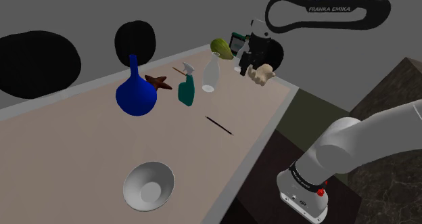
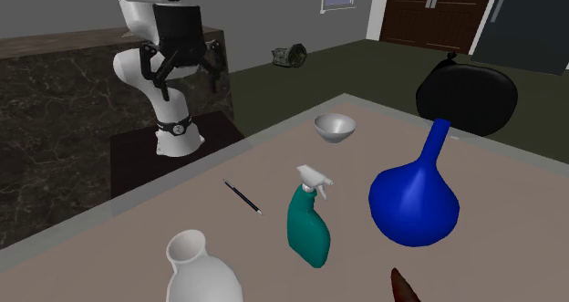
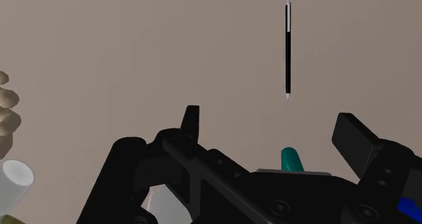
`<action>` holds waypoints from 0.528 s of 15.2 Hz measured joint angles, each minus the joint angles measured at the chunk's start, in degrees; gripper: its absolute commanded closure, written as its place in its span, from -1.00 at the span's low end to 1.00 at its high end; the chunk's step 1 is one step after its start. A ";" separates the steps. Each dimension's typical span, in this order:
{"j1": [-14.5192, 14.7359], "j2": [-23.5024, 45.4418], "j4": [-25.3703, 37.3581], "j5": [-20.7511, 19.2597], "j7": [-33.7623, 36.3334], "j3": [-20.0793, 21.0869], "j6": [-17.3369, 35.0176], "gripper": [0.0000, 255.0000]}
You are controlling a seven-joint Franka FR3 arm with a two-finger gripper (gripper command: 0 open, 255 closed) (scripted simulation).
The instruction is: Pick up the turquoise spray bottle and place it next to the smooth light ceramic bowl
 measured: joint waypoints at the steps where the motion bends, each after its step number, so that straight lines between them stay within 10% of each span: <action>1: 0.09 2.26 1.25 0.14 0.18 0.14 1.01 -1.00; 8: 1.61 17.67 13.60 1.24 3.40 2.54 3.81 -1.00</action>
